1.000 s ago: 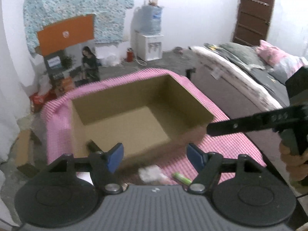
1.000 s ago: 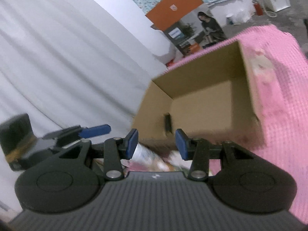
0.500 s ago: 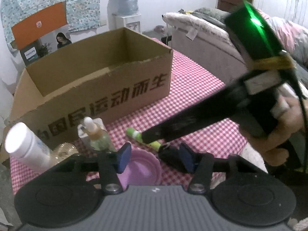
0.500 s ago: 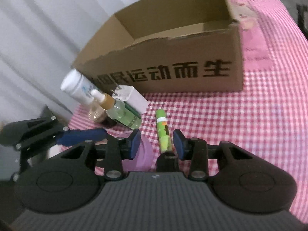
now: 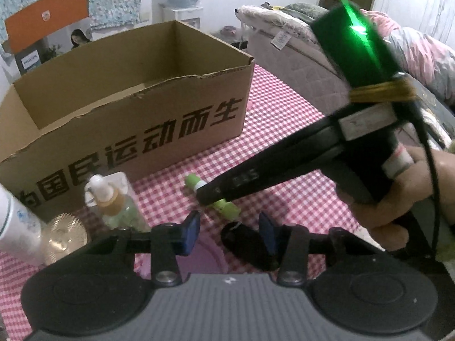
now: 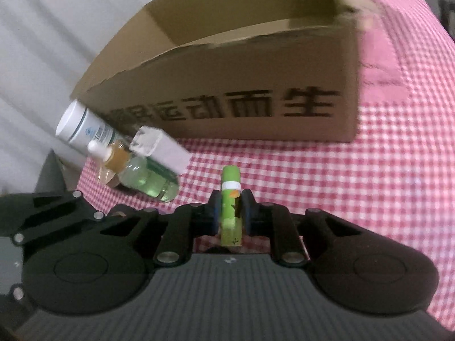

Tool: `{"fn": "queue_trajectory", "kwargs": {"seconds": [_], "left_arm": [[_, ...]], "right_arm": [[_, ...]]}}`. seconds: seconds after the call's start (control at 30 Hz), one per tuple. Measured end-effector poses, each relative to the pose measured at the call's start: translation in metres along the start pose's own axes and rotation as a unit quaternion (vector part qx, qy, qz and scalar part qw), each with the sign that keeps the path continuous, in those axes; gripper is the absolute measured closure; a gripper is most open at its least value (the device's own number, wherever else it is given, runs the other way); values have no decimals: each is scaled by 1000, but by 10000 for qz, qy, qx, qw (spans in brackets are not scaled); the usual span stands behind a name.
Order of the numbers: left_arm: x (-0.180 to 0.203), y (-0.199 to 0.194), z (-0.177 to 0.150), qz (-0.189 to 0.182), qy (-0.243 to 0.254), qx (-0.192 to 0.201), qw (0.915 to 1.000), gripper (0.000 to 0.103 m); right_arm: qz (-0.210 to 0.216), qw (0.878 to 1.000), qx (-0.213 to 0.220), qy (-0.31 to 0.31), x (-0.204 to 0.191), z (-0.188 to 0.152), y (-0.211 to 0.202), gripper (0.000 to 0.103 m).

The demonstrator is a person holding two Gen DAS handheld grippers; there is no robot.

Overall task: Organize rigid objects
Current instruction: 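Return the right tool to the green glue stick and grasp it, then lift the green glue stick and carry it over the box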

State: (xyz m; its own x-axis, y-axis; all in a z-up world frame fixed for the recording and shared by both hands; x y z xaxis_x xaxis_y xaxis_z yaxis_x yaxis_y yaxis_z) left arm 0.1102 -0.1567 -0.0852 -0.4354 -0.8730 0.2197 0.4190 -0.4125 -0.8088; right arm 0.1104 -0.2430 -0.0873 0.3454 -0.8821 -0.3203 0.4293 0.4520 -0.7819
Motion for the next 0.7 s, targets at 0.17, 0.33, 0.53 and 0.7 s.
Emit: {"fn": "queue_trajectory", "kwargs": {"seconds": [0.17,0.33,0.53,0.7], "left_arm": [[6,21,9,-122,-136,-262,9995,56],[13,38,13,-275,-241,-572,9977,56],[11,51,16,-94,-285,-675,9973,56],[11,57,21,45,-215,-610,9979,58]], "right_arm": [[76,9990,114,415,17,-8,-7,89],[285,9969,197,702,26,-12,-9,89],[482,9946,267,881,34,-15,-12,89],[614,9930,296,964,39,-17,-14,89]]}}
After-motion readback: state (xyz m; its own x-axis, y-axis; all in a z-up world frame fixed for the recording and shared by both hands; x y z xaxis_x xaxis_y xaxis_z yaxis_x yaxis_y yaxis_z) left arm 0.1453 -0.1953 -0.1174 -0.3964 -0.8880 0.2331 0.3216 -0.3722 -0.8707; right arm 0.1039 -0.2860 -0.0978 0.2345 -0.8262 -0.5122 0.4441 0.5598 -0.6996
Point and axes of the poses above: each gripper's, at about its wrist camera, not at the fingertips, and y roughly the way its jaws point, x to its right, z to its top, the point moved 7 cm from there along y, roughly the way its jaws point, and after that the axes turned 15 degrees about -y, right-handed, at the moved point
